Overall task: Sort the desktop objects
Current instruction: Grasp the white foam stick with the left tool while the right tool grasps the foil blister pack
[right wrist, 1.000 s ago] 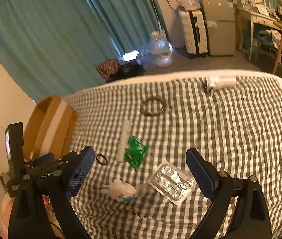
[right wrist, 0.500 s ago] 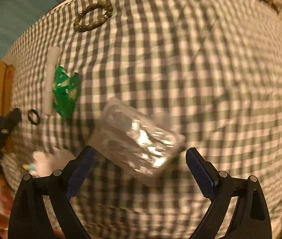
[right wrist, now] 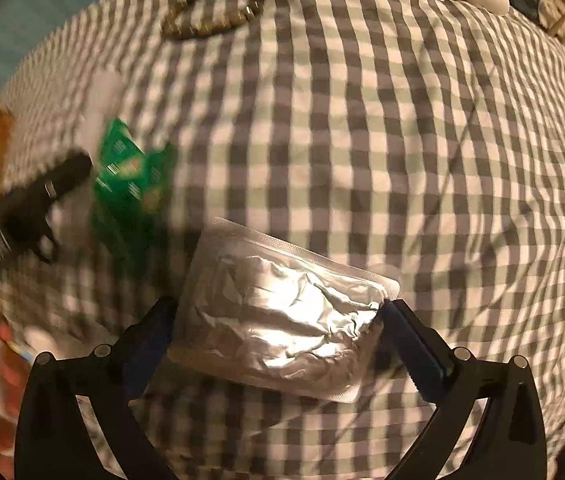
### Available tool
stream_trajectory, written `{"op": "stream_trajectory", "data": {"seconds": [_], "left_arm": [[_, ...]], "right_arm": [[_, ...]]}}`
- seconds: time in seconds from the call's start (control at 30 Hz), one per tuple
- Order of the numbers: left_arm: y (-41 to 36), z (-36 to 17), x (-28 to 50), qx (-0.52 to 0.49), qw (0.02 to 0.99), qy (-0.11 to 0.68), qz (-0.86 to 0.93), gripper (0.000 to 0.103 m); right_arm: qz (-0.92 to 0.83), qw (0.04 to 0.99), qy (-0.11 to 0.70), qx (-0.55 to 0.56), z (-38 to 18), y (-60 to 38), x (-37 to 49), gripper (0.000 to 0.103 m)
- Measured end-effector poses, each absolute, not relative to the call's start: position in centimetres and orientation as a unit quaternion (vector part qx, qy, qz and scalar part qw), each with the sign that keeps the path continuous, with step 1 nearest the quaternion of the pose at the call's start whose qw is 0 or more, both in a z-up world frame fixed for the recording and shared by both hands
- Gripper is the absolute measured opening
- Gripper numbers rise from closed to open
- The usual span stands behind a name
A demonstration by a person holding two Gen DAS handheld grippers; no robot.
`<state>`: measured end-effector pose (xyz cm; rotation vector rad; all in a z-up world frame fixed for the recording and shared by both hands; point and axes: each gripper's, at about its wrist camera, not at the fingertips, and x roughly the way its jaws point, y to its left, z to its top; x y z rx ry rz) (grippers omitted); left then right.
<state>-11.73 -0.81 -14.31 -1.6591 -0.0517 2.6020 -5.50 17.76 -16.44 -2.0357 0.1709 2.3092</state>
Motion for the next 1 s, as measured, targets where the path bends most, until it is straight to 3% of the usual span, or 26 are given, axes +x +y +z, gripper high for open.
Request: {"op": "stream_trajectory", "data": {"seconds": [0.13,0.2,0.27,0.33,0.4,0.47,0.5,0.7,1.0], "left_arm": [[0.3,-14.5,-12.8,-0.545,0.048,-0.005,0.837,0.103],[0.7,-14.6,-13.8,-0.563,0.062,-0.004,0.824,0.094],[0.7,-14.9,-14.7,-0.581,0.066,-0.017,0.811,0.065],[0.5,-15.2,-15.1,-0.588,0.067,-0.028,0.806,0.064],[0.4,-15.1,-15.0,-0.583,0.066,-0.022,0.809,0.049],[0.2,-14.9,-15.0,-0.58,0.079,-0.024,0.81,0.017],[0.1,-14.6,-15.0,-0.579,0.088,-0.031,0.81,0.013],[-0.2,-13.8,-14.4,-0.569,0.078,-0.014,0.819,0.01],[-1.6,-11.2,-13.7,-0.551,0.093,-0.077,0.826,0.009]], "right_arm": [[0.757,0.026,0.071,-0.649,-16.0,18.8,-5.0,0.101],[0.764,0.021,0.093,-0.638,-15.4,19.9,-4.7,0.1],[0.764,0.014,0.111,-0.636,-15.2,20.7,-4.3,0.099],[0.764,0.009,0.124,-0.633,-15.0,21.4,-4.0,0.098],[0.767,0.005,0.134,-0.628,-14.6,22.0,-3.6,0.097],[0.771,-0.004,0.142,-0.62,-13.9,22.7,-3.2,0.096],[0.776,-0.008,0.137,-0.615,-13.4,22.9,-3.0,0.089],[0.78,-0.017,0.133,-0.611,-12.1,23.4,-2.5,0.089],[0.801,-0.015,0.143,-0.582,-10.1,23.5,-2.1,0.089]]}}
